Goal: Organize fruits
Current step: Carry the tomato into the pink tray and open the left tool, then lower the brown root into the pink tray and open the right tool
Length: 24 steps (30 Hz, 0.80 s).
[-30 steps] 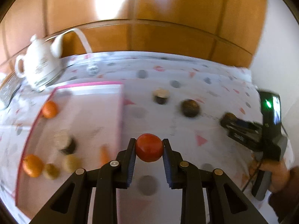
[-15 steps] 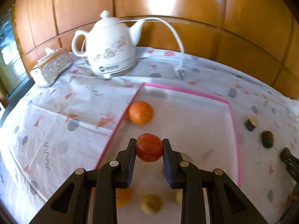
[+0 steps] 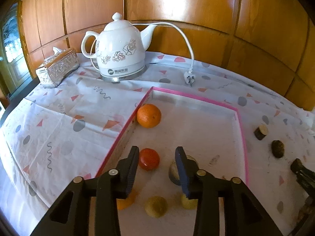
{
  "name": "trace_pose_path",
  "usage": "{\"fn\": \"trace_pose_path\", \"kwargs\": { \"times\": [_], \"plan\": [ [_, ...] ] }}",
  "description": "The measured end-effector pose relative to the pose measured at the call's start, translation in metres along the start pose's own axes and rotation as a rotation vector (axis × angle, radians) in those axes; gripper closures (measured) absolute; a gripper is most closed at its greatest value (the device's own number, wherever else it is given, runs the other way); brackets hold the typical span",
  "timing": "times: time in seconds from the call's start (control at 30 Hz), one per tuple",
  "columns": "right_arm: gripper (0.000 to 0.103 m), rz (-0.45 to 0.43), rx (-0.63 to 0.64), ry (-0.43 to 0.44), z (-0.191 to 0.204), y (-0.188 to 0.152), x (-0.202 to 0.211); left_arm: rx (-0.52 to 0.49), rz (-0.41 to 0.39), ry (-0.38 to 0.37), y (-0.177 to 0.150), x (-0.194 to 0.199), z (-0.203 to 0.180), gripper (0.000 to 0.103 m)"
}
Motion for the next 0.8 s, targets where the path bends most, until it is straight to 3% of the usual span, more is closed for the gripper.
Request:
{"fn": "trace_pose_path", "kwargs": {
  "times": [0.8],
  "plan": [
    [0.057,0.007,0.027,-0.031,0.004,0.001,0.001,-0.025,-0.021,-0.085,-0.037,0.051,-0.015,0.060]
  ]
}}
Point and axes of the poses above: each gripper's, at about its wrist camera, not at the fingertips, and x roughly against the way its jaws point, z to its left, y to its top, the point moved 5 cm from there along -x, roughly the way its jaws point
